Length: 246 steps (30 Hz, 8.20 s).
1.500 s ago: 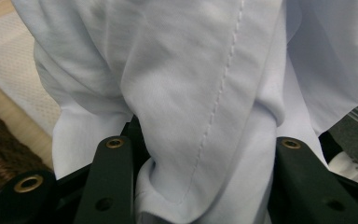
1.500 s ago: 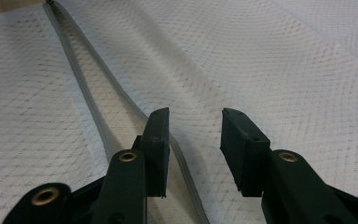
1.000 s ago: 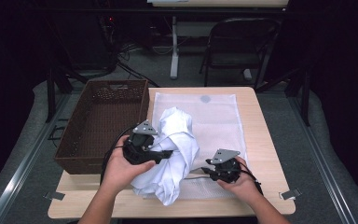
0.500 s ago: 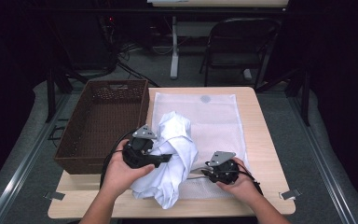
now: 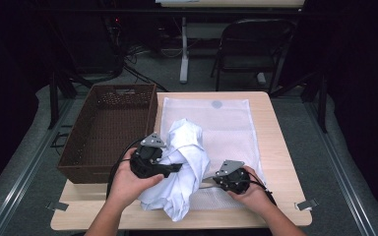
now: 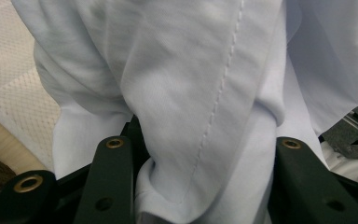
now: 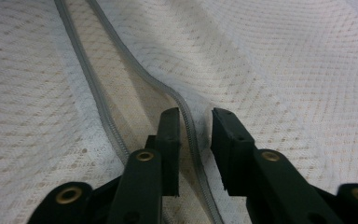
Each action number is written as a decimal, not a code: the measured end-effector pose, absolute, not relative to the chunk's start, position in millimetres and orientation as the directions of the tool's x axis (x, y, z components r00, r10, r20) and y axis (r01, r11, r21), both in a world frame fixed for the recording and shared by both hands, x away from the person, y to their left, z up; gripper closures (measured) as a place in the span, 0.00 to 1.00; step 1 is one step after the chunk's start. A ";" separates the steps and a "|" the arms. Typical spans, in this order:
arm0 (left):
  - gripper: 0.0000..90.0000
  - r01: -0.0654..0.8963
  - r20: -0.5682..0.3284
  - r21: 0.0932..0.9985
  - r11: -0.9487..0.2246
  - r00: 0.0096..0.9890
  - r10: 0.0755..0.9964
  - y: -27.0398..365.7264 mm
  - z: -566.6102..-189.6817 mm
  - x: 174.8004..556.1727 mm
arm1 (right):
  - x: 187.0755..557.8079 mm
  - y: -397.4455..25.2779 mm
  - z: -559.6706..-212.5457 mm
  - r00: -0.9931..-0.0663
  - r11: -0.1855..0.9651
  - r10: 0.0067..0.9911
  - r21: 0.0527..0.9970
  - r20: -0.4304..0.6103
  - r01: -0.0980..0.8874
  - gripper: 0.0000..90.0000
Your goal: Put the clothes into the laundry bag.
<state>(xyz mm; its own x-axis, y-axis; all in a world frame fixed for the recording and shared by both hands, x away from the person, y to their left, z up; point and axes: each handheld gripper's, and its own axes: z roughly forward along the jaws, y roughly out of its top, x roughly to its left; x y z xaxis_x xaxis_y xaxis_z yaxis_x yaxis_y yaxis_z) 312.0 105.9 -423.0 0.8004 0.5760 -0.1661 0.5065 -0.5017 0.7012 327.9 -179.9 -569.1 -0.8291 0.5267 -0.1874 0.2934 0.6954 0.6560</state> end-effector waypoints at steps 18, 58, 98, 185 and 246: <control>0.65 0.514 -0.174 0.695 -0.503 0.798 0.576 104.8 -425.7 312.5 | 329.8 -182.0 -567.1 -0.835 0.688 0.526 0.657 -0.159 0.309 0.99; 0.65 0.523 -0.180 0.699 -0.488 0.789 0.588 108.6 -426.0 313.9 | 371.7 -177.8 -504.0 -0.857 0.625 0.515 0.693 -0.022 0.358 0.99; 0.65 0.487 -0.165 0.706 -0.515 0.819 0.549 98.5 -428.7 309.9 | 410.7 -176.8 -462.5 -0.818 0.575 0.574 0.725 -0.027 0.379 0.99; 0.66 0.458 -0.196 0.647 -0.609 0.872 0.448 37.3 -528.7 318.5 | 427.7 -179.8 -480.6 -0.781 0.519 0.625 0.747 -0.001 0.415 0.99; 0.64 0.631 -0.244 0.609 -0.481 0.726 0.643 22.4 -539.0 349.4 | 341.6 -186.0 -462.0 -0.852 0.514 0.520 0.820 -0.066 0.250 0.99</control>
